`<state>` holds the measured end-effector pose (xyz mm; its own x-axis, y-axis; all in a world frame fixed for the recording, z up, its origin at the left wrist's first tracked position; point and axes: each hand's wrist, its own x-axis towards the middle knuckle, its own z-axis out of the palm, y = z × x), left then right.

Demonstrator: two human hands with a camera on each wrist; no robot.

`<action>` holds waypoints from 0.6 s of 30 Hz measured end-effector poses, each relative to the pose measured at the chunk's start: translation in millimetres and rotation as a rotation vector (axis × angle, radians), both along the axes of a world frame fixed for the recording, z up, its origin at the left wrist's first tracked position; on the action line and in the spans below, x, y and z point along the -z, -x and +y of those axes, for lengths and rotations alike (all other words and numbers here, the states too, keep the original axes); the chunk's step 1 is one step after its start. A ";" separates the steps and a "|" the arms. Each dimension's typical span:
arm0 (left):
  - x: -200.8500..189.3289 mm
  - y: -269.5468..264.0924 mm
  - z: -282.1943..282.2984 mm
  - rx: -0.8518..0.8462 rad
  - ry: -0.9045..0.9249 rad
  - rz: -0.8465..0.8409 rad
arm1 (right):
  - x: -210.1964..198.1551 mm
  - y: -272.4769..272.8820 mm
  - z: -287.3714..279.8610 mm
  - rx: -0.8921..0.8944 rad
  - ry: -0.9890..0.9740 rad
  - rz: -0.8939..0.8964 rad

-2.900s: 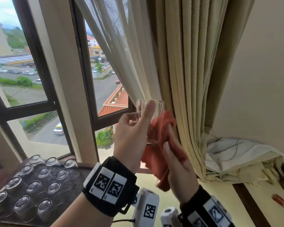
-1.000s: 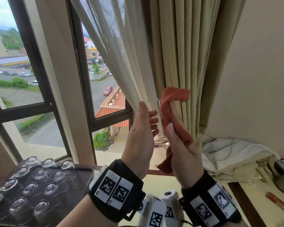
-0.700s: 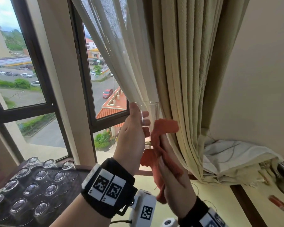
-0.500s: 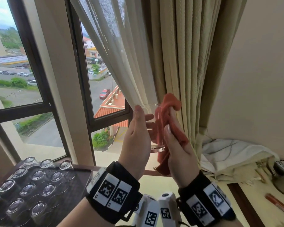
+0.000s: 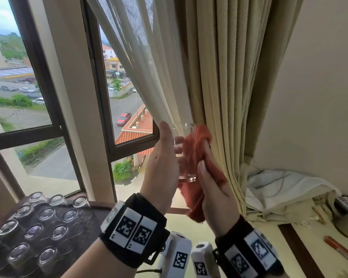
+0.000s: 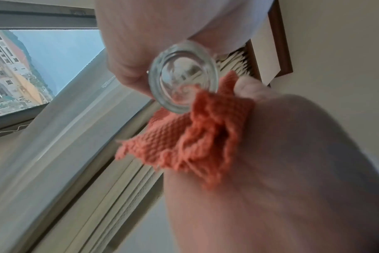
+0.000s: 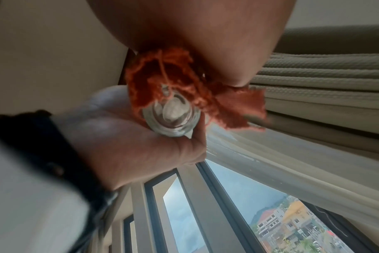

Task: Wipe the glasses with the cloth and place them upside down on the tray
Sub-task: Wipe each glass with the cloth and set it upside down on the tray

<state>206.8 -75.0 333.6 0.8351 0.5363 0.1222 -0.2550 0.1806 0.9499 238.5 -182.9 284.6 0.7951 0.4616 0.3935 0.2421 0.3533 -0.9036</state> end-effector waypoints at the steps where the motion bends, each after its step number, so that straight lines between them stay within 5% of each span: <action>1: 1.2 1.2 -2.6 0.000 -0.019 -0.010 | -6.7 -2.3 0.3 0.027 -0.005 -0.034; 5: -2.3 2.5 -0.7 -0.069 -0.075 -0.056 | -7.8 9.3 -1.8 0.065 -0.023 -0.212; 11: -10.1 3.9 18.4 -0.198 0.002 -0.060 | 32.6 21.1 -0.7 -0.063 0.053 -0.074; 18: 7.3 10.1 -4.5 -0.020 0.002 0.042 | -14.0 2.8 1.6 0.056 -0.049 -0.132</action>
